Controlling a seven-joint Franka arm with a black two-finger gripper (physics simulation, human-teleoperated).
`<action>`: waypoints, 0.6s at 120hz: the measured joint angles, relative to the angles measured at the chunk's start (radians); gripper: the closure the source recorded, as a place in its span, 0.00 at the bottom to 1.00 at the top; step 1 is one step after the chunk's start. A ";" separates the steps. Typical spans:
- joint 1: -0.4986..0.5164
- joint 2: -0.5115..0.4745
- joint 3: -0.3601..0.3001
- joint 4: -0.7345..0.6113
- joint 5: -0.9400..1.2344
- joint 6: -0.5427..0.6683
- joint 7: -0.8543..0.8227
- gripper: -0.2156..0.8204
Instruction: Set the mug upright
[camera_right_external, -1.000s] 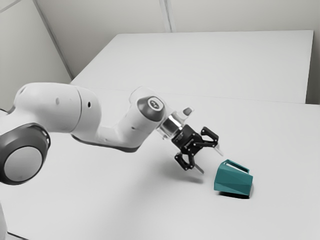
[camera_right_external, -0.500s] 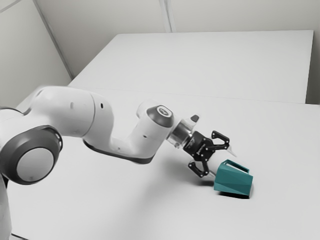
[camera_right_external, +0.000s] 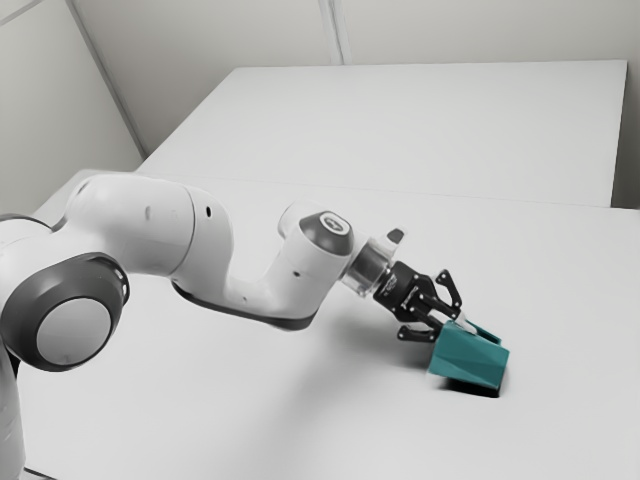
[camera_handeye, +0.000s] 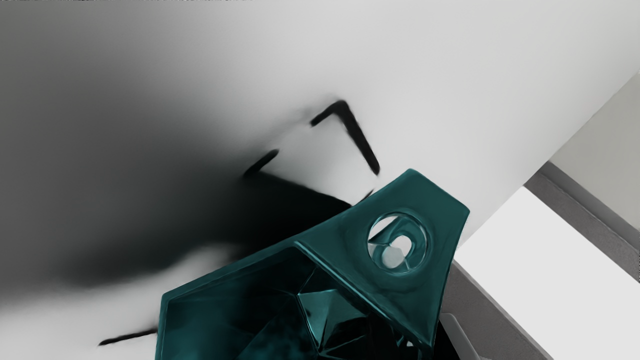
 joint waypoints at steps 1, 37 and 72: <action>0.000 0.000 0.000 0.002 0.000 0.000 0.000 0.87; -0.014 -0.008 -0.001 0.033 0.048 0.012 -0.006 0.95; -0.016 -0.178 0.004 0.026 0.551 0.050 -0.041 0.96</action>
